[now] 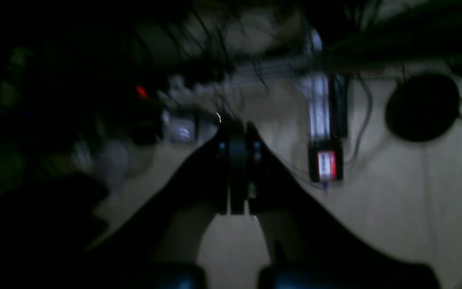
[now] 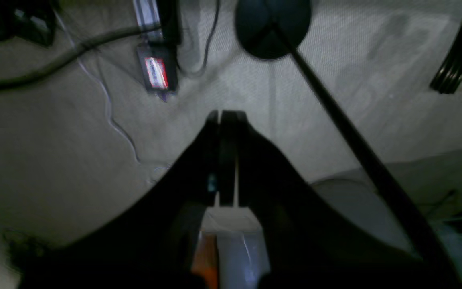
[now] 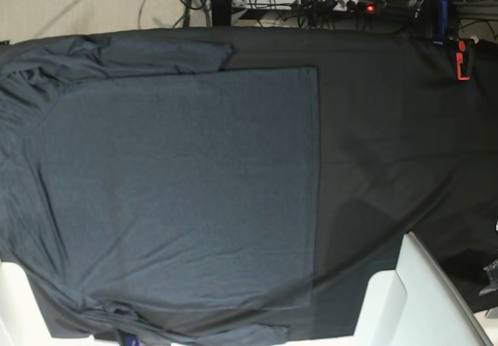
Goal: Fold the T-shirt properly
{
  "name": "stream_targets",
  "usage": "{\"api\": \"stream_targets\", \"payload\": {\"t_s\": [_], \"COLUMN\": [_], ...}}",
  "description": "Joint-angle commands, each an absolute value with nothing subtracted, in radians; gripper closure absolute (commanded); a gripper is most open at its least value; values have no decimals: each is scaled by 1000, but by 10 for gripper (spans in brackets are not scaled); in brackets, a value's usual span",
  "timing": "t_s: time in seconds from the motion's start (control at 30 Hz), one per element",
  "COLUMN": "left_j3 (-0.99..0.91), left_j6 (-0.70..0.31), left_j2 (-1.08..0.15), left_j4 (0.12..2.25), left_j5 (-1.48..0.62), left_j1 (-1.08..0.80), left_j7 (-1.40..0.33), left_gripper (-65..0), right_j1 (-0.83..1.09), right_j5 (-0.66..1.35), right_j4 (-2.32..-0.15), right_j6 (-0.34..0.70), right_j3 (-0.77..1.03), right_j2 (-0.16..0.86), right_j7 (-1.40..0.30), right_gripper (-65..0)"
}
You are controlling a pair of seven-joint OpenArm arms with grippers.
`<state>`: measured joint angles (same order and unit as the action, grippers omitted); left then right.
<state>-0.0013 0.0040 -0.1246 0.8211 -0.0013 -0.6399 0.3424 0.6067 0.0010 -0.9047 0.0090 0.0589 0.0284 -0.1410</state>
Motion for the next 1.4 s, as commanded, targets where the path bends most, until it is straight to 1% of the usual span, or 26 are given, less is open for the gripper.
{"api": "stream_targets", "payload": {"t_s": [0.0, 0.13, 0.3, 0.43, 0.47, 0.5, 0.53, 0.6, 0.63, 0.67, 0.7, 0.73, 0.77, 0.8, 0.87, 0.93, 0.97, 1.07, 1.17, 1.23, 1.37], "left_j3": [-1, -1, 10, 12, 13, 21, 38, 73, 102, 139, 166, 193, 220, 251, 309, 361, 386, 490, 608, 661, 679], "left_j6": [5, 5, 5, 5, 4, 4, 4, 4, 4, 4, 4, 4, 4, 4, 4, 4, 4, 4, 4, 4, 4], "left_j2": [-127, -145, -150, -153, -153, -153, -153, -160, -163, -166, -166, -166, -166, -165, -165, -170, -191, -265, -320, -326, -308], "left_j4": [881, 1116, 1365, 1531, 1564, 1592, 1615, 1653, 1662, 1664, 1659, 1644, 1621, 1596, 1544, 1495, 1475, 1426, 1405, 1403, 1379], "left_j5": [1, 1, -1, -1, -1, -1, -1, -1, -1, -1, -2, -2, -2, -4, -56, -177, -245, -407, -516, -558, -572], "left_j1": [-682, -788, -862, -875, -875, -875, -872, -868, -862, -845, -829, -814, -796, -773, -731, -687, -664, -584, -509, -475, -455], "left_j7": [358, 358, 354, 351, 351, 351, 351, 351, 351, 351, 351, 351, 351, 349, 349, 349, 349, 349, 351, 351, 351], "left_gripper": [0, 0, 0, 0, 0, 0, 0, 0, -39, -110, -183, -235, -285, -311, -313, -313, -313, -314, -314, -314, -314], "right_j1": [642, 754, 835, 855, 854, 854, 852, 848, 843, 835, 820, 805, 786, 771, 743, 711, 697, 657, 630, 619, 618], "right_j5": [2, 2, 2, 39, 71, 107, 145, 228, 277, 321, 358, 394, 427, 447, 473, 475, 473, 473, 472, 472, 472], "right_j4": [-993, -1273, -1523, -1687, -1722, -1755, -1796, -1873, -1896, -1910, -1914, -1914, -1911, -1911, -1911, -1910, -1910, -1910, -1908, -1908, -1906], "right_j6": [2, 5, 8, 10, 16, 33, 59, 134, 182, 228, 274, 318, 369, 415, 487, 544, 565, 573, 575, 575, 575], "right_j3": [90, 186, 262, 269, 272, 272, 274, 295, 308, 321, 343, 371, 404, 435, 496, 552, 579, 645, 684, 694, 693], "right_j2": [36, -8, -71, -79, -76, -74, -71, -48, -42, -41, -39, -39, -39, -42, -44, -45, -45, -45, -41, -41, -39], "right_j7": [-147, -186, -189, -191, -194, -209, -234, -297, -329, -352, -371, -386, -404, -426, -463, -486, -496, -547, -581, -585, -587], "right_gripper": [-6, -11, -15, -21, -42, -78, -132, -263, -333, -384, -423, -447, -455, -453, -453, -453, -453, -453, -453, -453, -453]}}
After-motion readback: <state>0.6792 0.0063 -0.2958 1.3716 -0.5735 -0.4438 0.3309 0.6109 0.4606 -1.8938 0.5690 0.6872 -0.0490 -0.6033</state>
